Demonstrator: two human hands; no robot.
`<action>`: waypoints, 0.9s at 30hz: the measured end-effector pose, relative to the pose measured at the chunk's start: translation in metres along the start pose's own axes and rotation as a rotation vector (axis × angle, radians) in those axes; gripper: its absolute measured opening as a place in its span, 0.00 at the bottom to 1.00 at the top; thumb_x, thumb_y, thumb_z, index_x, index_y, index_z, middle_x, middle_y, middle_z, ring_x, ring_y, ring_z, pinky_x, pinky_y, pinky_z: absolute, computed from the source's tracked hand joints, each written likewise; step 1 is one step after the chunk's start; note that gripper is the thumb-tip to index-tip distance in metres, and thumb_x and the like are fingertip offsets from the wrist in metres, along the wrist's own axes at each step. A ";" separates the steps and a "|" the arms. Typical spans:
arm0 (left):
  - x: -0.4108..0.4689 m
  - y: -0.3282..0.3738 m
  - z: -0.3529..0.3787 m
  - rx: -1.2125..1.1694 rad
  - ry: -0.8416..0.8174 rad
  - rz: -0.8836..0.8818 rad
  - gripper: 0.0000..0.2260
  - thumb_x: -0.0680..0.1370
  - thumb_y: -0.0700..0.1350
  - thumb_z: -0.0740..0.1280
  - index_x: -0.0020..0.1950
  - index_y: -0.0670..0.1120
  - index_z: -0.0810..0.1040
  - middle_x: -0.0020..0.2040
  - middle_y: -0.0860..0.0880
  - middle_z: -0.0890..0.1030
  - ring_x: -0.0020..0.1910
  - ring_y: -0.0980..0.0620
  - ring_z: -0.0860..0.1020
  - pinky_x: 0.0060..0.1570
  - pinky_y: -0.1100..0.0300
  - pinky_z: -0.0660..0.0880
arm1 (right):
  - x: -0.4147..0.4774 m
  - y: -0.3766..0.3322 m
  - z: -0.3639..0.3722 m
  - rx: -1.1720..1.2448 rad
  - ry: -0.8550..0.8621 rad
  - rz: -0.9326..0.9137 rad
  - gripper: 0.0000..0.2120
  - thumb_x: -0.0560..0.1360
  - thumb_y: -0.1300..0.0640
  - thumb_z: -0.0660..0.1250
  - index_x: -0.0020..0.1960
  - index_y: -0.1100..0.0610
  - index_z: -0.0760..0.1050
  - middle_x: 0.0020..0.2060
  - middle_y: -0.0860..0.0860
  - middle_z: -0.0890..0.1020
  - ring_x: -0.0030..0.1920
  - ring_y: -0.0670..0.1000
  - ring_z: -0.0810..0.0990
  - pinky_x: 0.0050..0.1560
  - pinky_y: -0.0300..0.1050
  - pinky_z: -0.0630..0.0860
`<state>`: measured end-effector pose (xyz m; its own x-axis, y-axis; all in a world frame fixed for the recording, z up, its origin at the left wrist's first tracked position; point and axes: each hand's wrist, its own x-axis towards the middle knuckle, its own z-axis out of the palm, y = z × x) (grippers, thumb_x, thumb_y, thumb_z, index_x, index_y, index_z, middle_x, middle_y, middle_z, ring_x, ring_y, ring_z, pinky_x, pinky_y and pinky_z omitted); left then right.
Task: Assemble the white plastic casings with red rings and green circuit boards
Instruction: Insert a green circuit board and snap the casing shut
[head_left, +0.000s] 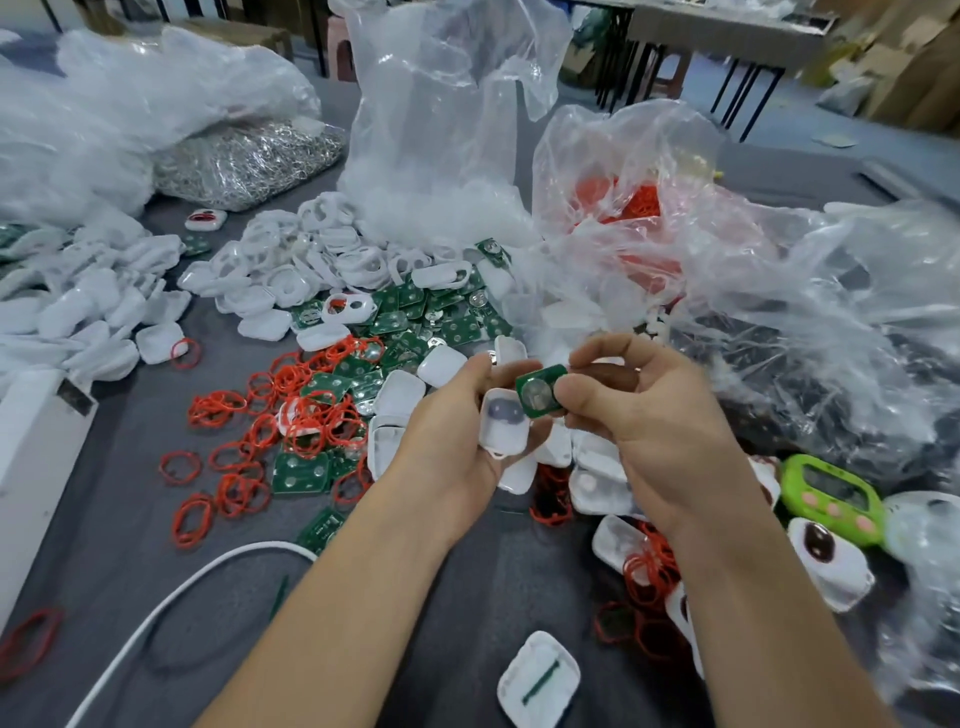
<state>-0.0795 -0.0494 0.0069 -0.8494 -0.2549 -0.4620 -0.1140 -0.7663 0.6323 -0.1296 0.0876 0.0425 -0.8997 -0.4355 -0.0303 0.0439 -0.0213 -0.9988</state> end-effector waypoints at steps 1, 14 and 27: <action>0.000 -0.001 0.000 0.013 -0.008 0.002 0.19 0.85 0.53 0.59 0.49 0.41 0.84 0.47 0.42 0.86 0.38 0.49 0.84 0.37 0.58 0.82 | -0.001 -0.001 0.001 -0.018 0.002 -0.031 0.10 0.71 0.72 0.75 0.41 0.58 0.82 0.35 0.56 0.87 0.34 0.52 0.85 0.36 0.40 0.81; 0.003 -0.001 -0.002 0.173 -0.189 0.001 0.27 0.86 0.58 0.52 0.49 0.40 0.83 0.49 0.38 0.85 0.41 0.44 0.85 0.52 0.44 0.81 | -0.002 0.008 0.000 -0.286 -0.088 -0.160 0.11 0.75 0.71 0.71 0.42 0.58 0.87 0.42 0.46 0.89 0.34 0.48 0.86 0.34 0.36 0.80; 0.000 -0.003 0.000 0.200 -0.236 -0.019 0.27 0.86 0.59 0.51 0.51 0.40 0.82 0.48 0.39 0.85 0.41 0.46 0.84 0.45 0.50 0.84 | -0.001 0.014 0.002 -0.526 -0.010 -0.192 0.12 0.75 0.63 0.74 0.45 0.47 0.88 0.37 0.42 0.88 0.36 0.44 0.87 0.41 0.47 0.86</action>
<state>-0.0793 -0.0470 0.0045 -0.9398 -0.0800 -0.3322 -0.2098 -0.6324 0.7457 -0.1267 0.0858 0.0284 -0.8658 -0.4766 0.1523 -0.3456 0.3494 -0.8709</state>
